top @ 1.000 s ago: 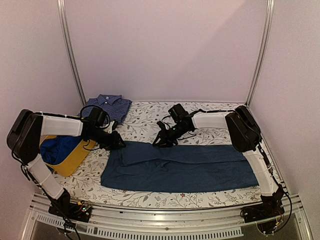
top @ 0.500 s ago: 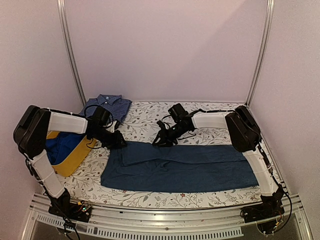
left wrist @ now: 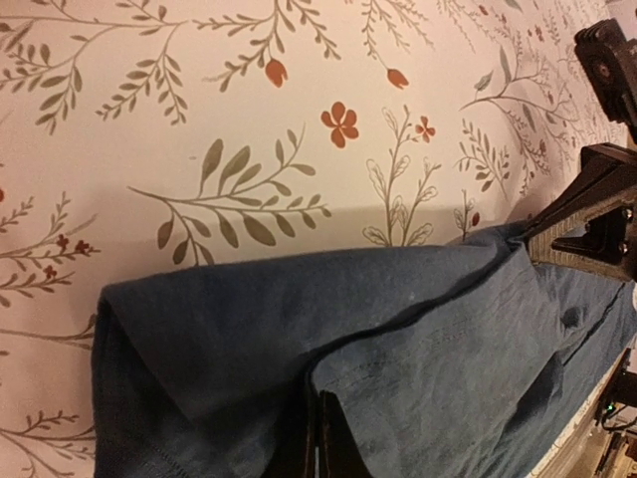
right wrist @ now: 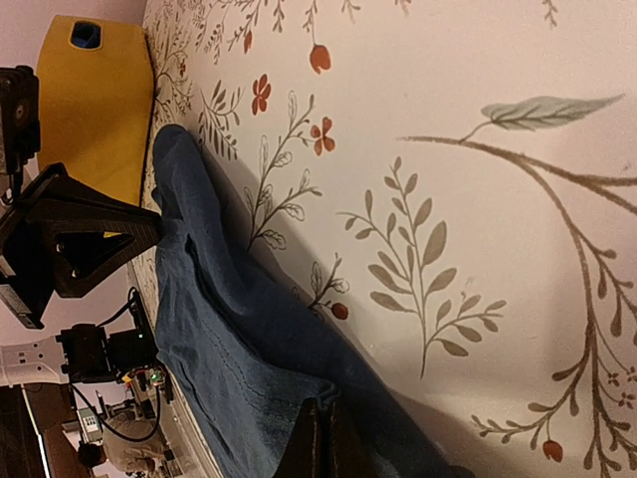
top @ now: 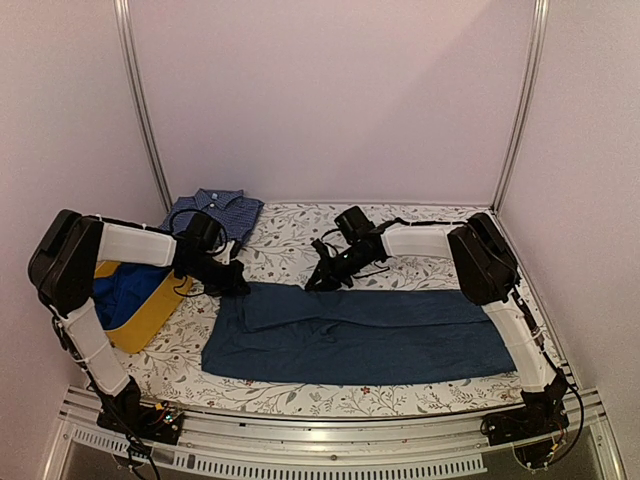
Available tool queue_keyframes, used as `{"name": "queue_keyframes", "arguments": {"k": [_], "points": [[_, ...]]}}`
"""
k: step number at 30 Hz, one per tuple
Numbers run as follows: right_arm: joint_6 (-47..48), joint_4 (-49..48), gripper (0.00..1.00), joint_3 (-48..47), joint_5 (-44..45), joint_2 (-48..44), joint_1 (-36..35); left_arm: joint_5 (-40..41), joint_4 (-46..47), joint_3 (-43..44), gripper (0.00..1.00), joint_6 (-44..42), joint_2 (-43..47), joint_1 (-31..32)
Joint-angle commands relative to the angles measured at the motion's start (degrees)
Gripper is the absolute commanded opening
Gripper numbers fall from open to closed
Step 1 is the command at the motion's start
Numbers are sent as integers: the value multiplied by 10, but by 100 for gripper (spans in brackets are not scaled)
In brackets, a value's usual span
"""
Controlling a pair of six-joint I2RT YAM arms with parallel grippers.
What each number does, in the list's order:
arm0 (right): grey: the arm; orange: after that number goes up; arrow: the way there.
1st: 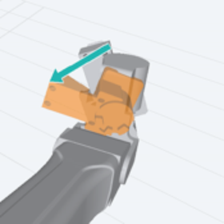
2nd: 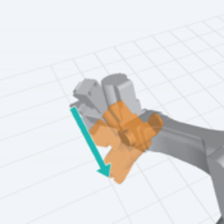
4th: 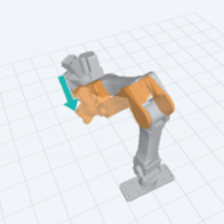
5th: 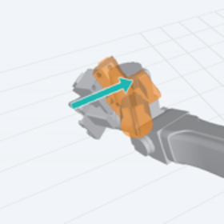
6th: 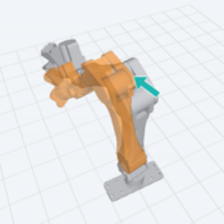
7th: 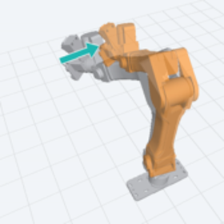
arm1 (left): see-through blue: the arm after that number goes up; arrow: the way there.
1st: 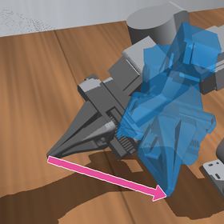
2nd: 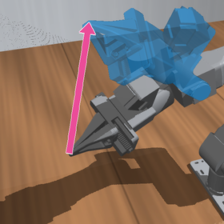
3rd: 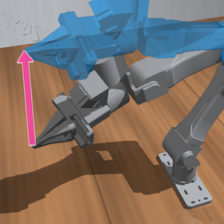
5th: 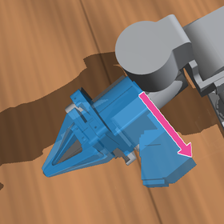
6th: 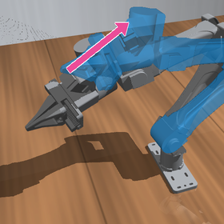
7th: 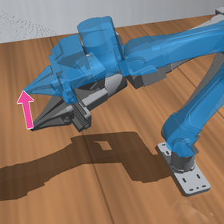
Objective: Fold and stack the mixed laundry pile
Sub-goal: Fold the 1/3-folded T-shirt at the center of the board.
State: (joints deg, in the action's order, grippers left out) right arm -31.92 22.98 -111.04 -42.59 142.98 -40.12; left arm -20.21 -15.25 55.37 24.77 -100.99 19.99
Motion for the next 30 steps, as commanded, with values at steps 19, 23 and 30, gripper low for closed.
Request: {"name": "queue_keyframes", "arguments": {"k": [19, 23, 30], "points": [[-2, -153, 0, 293, -35, -216, -60, -80, -2, -149, 0, -36, 236, 30], [-5, -169, 0, 356, -27, -257, -73, -73, -5, -174, 0, -33, 277, 66], [4, -168, 0, 426, -8, -301, -87, -7, -65, -156, 0, -9, 256, 156]]}}
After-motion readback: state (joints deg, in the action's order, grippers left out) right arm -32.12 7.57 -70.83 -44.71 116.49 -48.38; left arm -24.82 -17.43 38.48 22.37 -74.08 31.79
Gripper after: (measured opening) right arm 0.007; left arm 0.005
